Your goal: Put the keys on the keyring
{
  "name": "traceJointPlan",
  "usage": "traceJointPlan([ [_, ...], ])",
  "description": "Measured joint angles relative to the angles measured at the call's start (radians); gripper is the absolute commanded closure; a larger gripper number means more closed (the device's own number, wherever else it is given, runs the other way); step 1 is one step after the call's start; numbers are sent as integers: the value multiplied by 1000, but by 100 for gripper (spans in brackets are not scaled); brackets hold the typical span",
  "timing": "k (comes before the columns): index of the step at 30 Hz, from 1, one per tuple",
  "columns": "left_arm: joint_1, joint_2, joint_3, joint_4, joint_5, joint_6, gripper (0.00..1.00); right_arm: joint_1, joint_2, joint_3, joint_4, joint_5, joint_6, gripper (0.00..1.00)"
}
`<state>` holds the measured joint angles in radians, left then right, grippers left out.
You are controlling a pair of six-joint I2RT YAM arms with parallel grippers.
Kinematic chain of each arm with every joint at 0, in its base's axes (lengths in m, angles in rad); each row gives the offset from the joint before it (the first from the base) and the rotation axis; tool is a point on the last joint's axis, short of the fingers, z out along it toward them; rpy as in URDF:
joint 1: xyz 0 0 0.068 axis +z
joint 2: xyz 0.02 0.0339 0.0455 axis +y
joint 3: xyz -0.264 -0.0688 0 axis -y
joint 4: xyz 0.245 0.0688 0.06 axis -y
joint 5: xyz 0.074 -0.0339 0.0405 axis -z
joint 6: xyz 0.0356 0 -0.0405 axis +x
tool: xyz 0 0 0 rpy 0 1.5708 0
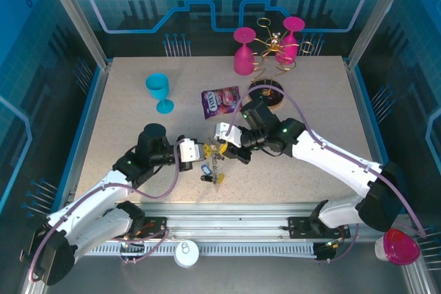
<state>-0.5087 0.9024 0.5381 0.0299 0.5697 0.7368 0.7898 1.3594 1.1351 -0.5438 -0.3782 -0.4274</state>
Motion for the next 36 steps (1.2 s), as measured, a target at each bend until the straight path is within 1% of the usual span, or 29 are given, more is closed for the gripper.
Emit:
traceJointPlan([
  [8,-5,14,9,4,-66,-9,100,8,9,4,-20,92,8,100],
  [19,-5,56,76,-35,-89,-89,100,26,9,4,25,139,61,100],
  [36,-5,73,82,-54,-100,-138,100,35,16,4,90,163,133,100],
])
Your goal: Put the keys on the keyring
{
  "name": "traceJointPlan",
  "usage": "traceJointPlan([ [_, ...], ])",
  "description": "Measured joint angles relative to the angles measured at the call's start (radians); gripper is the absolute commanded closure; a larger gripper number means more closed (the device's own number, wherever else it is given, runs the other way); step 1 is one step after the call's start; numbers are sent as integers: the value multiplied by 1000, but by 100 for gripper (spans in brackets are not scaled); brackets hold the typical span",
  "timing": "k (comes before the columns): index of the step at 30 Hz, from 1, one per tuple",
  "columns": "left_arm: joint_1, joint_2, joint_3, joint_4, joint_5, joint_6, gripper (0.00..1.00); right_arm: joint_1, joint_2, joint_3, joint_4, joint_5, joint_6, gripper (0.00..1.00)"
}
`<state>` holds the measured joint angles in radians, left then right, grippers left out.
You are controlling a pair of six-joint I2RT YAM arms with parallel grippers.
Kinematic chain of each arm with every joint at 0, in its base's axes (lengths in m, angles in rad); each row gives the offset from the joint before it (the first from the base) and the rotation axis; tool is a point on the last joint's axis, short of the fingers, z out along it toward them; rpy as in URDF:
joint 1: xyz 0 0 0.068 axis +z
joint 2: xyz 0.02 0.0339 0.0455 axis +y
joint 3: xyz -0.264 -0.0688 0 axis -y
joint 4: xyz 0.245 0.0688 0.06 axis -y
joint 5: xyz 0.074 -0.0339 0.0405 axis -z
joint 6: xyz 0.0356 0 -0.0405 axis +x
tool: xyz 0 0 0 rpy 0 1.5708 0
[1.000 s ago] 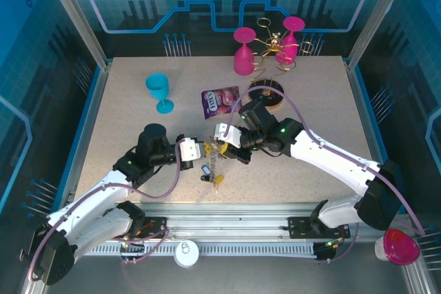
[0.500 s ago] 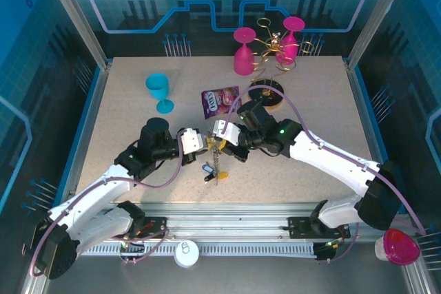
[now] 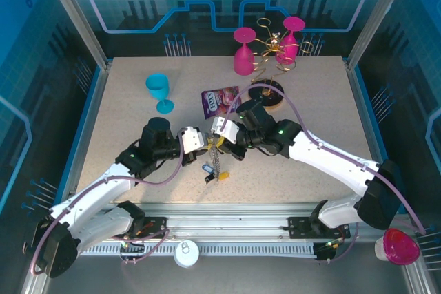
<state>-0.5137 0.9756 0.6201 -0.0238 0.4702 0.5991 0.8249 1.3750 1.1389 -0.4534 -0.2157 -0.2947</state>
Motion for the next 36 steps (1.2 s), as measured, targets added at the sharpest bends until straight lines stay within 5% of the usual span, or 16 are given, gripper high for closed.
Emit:
traceJointPlan([
  [24,0,5,0,14,-50,-48,100,3,33,-2,31,69,236,100],
  [36,0,8,0,26,-126,-40,100,-67,-138,-173,-61,141,369,100],
])
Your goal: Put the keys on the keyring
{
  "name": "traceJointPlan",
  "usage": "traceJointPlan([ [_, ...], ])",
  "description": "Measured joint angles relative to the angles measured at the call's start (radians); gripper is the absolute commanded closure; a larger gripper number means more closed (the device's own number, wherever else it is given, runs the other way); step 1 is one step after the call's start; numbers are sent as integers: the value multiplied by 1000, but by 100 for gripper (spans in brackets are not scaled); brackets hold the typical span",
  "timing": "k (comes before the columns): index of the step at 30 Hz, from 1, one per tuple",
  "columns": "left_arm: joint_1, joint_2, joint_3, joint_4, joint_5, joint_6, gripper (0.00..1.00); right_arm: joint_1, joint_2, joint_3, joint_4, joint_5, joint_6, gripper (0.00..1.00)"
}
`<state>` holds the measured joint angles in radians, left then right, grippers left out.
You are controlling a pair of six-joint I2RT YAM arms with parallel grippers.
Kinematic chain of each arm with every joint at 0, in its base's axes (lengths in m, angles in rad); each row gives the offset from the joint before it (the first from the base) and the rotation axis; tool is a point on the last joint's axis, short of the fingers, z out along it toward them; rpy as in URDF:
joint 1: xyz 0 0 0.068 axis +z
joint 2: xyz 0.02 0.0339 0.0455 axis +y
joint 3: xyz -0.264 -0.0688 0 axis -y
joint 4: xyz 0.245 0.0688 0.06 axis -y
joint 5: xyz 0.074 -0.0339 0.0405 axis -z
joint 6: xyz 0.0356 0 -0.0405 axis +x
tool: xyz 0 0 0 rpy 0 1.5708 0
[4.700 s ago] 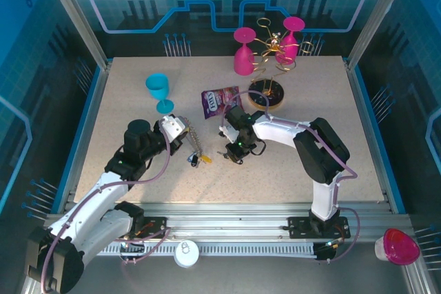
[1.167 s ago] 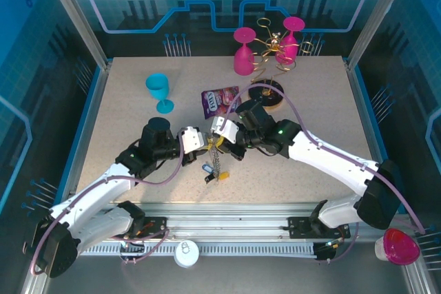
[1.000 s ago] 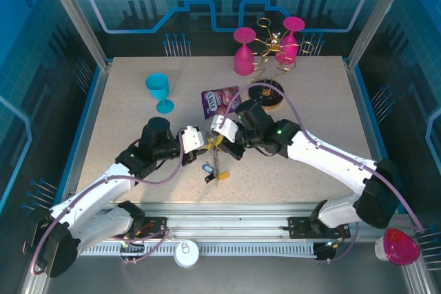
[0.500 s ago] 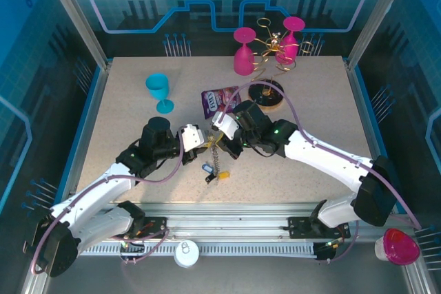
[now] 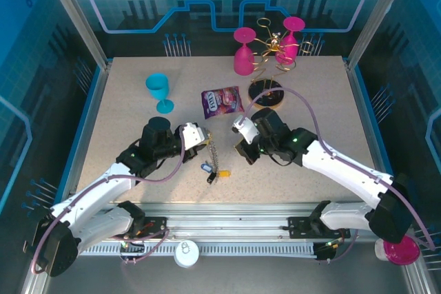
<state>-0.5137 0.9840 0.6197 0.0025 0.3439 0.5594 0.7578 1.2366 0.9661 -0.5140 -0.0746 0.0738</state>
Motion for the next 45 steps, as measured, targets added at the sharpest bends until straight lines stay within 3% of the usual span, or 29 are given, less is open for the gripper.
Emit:
traceJointPlan([
  [7,0,0,-12,35,-8,0,100,0,130,-87,-80,94,195,100],
  [15,0,-2,-59,56,-16,0,100,-2,358,-76,-56,90,258,100],
  [18,0,-7,-63,63,-19,0,100,-2,398,-52,-40,75,266,76],
  [22,0,-14,-66,76,-26,0,100,-11,406,-31,-22,59,259,64],
  [29,0,-23,-67,86,-27,0,100,-55,331,-29,-28,56,224,65],
  [37,0,-24,-67,92,-27,0,100,-60,330,-20,-58,60,219,74],
  [40,0,-24,-67,92,-27,0,100,-52,342,-13,-55,94,280,82],
  [45,0,-24,-67,93,-27,0,100,-16,359,29,-102,186,454,76],
])
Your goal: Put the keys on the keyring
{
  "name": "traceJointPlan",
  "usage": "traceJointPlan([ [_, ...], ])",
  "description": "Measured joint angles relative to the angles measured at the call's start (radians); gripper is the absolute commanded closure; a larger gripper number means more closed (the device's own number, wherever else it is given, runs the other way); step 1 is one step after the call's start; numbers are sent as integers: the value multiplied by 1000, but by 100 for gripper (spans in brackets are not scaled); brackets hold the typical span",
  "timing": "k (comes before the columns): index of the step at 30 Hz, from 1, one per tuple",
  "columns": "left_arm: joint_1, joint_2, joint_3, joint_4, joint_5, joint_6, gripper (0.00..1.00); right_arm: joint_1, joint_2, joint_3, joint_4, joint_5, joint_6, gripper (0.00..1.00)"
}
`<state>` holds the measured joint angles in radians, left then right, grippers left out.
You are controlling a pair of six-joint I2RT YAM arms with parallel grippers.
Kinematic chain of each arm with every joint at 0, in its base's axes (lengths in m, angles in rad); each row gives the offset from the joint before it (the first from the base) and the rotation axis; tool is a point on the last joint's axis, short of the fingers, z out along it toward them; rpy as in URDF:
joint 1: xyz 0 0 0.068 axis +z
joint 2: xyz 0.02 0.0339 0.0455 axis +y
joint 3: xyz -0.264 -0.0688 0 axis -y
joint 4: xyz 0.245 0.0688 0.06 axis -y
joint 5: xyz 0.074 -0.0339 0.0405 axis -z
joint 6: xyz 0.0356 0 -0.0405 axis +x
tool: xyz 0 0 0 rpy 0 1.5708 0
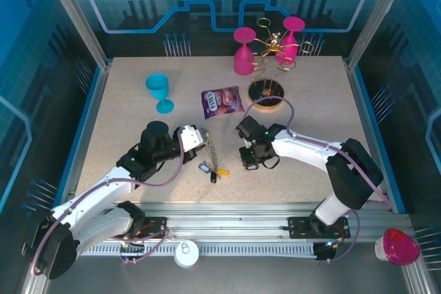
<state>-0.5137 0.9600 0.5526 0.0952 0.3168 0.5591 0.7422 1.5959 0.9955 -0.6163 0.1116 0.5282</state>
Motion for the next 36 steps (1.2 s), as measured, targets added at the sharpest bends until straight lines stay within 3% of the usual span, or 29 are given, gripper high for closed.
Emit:
traceJointPlan([
  [13,0,-7,0,0,0,0,100,94,157,103,-103,95,205,75],
  [36,0,-8,0,0,0,0,100,110,204,145,-146,117,232,83],
])
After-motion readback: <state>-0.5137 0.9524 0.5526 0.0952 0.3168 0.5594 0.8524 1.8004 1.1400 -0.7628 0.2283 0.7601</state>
